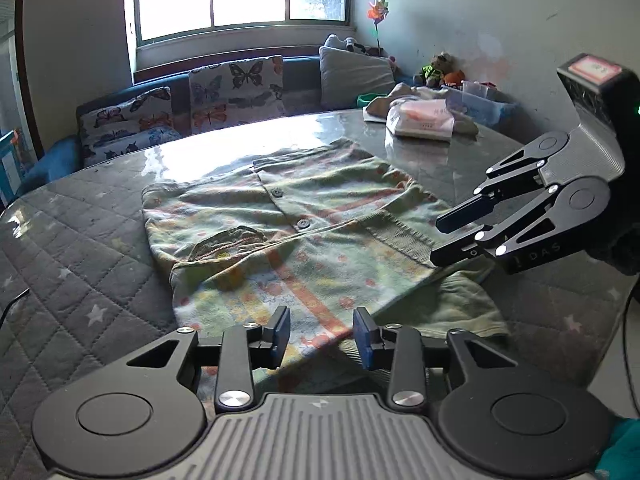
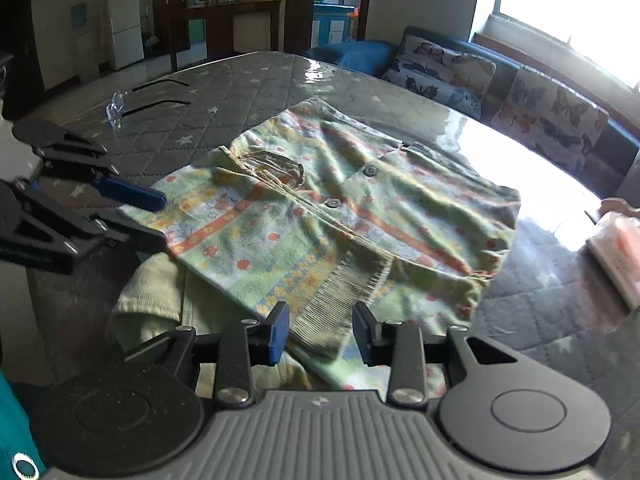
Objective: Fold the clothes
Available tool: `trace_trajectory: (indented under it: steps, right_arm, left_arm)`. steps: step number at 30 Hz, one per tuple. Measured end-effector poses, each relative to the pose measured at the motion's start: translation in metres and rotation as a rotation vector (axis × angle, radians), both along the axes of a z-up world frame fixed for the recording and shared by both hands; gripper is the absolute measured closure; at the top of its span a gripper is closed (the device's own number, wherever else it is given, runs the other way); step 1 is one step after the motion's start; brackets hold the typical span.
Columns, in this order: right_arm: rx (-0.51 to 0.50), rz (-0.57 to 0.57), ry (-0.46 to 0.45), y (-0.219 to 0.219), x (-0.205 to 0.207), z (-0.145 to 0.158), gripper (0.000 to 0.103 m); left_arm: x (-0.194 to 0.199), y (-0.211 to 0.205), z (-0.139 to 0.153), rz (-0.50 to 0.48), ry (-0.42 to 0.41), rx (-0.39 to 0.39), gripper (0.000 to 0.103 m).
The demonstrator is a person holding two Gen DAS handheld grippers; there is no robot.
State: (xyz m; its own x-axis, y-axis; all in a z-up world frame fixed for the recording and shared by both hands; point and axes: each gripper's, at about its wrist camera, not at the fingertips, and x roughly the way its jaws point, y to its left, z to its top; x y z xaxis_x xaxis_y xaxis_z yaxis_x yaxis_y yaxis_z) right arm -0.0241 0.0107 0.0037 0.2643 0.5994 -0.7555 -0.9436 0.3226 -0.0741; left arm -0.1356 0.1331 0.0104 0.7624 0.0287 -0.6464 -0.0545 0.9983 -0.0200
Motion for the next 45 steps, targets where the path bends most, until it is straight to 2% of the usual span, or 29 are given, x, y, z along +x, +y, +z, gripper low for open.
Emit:
trace_trajectory:
  steps: [4, 6, 10, 16, 19, 22, 23, 26, 30, 34, 42, 45]
  right_arm:
    - [-0.024, 0.008, -0.034, -0.012, -0.003, 0.002, 0.065]
    - [-0.043, 0.012, -0.054, -0.019, -0.005, 0.002, 0.064]
    - [-0.093, 0.045, -0.119, -0.031, -0.013, -0.003, 0.058]
    - [-0.123, 0.099, -0.172, -0.044, -0.031, -0.012, 0.056]
    - [-0.121, 0.13, -0.211, -0.049, -0.041, -0.016, 0.052]
    - [-0.117, 0.166, -0.24, -0.051, -0.051, -0.02, 0.046]
    - [-0.112, 0.176, -0.247, -0.051, -0.053, -0.021, 0.046]
    - [-0.092, 0.183, -0.263, -0.051, -0.058, -0.022, 0.046]
    - [-0.064, 0.191, -0.265, -0.052, -0.059, -0.024, 0.044]
    - [-0.029, 0.206, -0.278, -0.051, -0.059, -0.026, 0.036]
    - [0.036, 0.269, -0.318, -0.033, -0.057, -0.03, 0.036]
    - [0.06, 0.274, -0.318, -0.023, -0.053, -0.031, 0.041]
  left_arm:
    - [-0.008, -0.009, 0.004, 0.003, 0.028, -0.065, 0.063]
    - [-0.008, -0.012, 0.003, 0.02, 0.058, -0.094, 0.057]
    - [-0.005, -0.014, -0.003, 0.071, 0.114, -0.148, 0.057]
    - [-0.001, -0.017, -0.009, 0.09, 0.171, -0.222, 0.053]
    - [0.001, -0.019, -0.013, 0.093, 0.185, -0.259, 0.057]
    - [0.003, -0.018, -0.014, 0.091, 0.189, -0.282, 0.071]
    - [0.003, -0.017, -0.014, 0.091, 0.188, -0.285, 0.082]
    - [0.003, -0.011, -0.012, 0.089, 0.184, -0.318, 0.091]
    - [0.004, -0.003, 0.001, 0.081, 0.151, -0.342, 0.093]
    - [0.012, 0.005, 0.015, 0.065, 0.116, -0.355, 0.093]
    - [0.037, 0.024, 0.027, 0.04, 0.122, -0.387, 0.093]
    - [0.046, 0.032, 0.027, 0.034, 0.128, -0.393, 0.093]
